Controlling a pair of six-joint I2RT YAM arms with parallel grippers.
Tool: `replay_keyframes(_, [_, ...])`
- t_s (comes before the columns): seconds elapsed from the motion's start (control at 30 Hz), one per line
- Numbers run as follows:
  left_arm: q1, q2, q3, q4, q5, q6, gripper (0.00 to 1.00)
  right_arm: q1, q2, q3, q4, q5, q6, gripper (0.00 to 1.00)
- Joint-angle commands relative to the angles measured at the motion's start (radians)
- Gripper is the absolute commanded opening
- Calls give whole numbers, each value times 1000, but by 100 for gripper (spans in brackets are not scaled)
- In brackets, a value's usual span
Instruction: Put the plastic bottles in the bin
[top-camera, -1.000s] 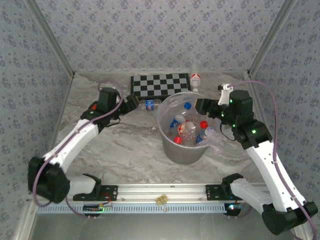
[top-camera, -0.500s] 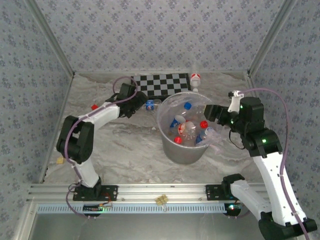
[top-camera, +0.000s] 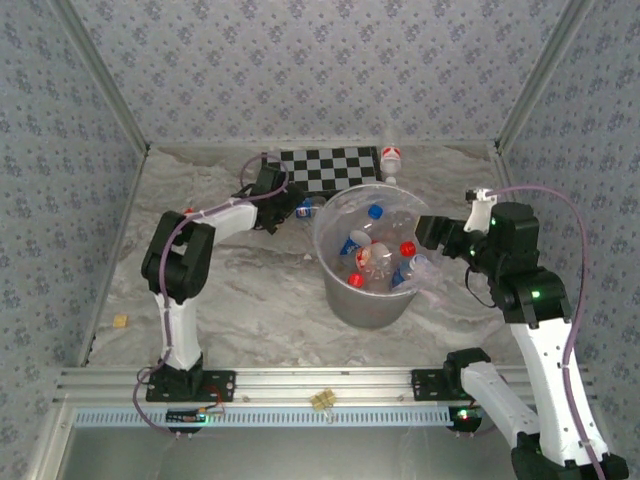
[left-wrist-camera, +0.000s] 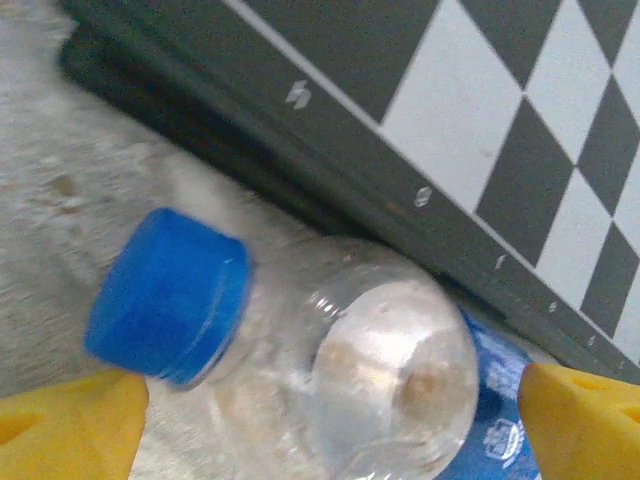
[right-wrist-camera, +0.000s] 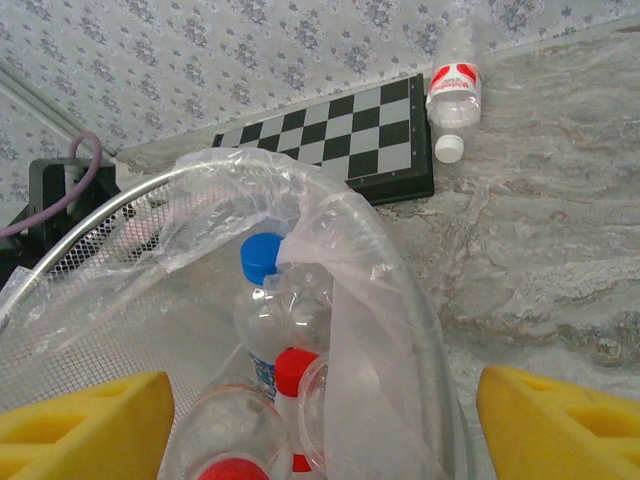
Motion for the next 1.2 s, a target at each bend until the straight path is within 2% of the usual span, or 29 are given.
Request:
replay_keyframes(0.0, [-8, 50, 40, 6, 12, 3, 88, -11, -19, -4, -40, -27, -31, 81])
replay_keyframes(0.13, [-6, 27, 36, 11, 8, 19, 68, -19, -28, 12, -64, -22, -48, 81])
replay_keyframes(0.2, [-6, -10, 26, -5, -4, 40, 61, -22, -28, 21, -62, -25, -52, 81])
replay_keyframes(0.37, [-5, -169, -18, -55, -49, 137, 56, -24, 7, 68, -7, -48, -61, 81])
replay_keyframes(0.5, [1, -328, -54, -110, -108, 228, 51, -22, 59, 129, 34, -133, -45, 81])
replay_keyframes(0.7, [23, -614, -113, -175, -156, 439, 51, 30, 189, 237, 87, -303, 0, 80])
replay_keyframes(0.8, [30, -753, -107, -238, -97, 547, 50, 132, 299, 334, 73, -334, -21, 79])
replay_keyframes(0.9, [33, -853, -89, -262, 27, 552, 47, 262, 413, 444, 66, -336, -57, 77])
replay_keyframes(1.03, [22, -880, -43, -217, 300, 511, 47, 383, 587, 615, 58, -399, -62, 74])
replay_keyframes(1.17, [-45, -879, -34, -150, 374, 486, 48, 446, 713, 722, 64, -471, -48, 75])
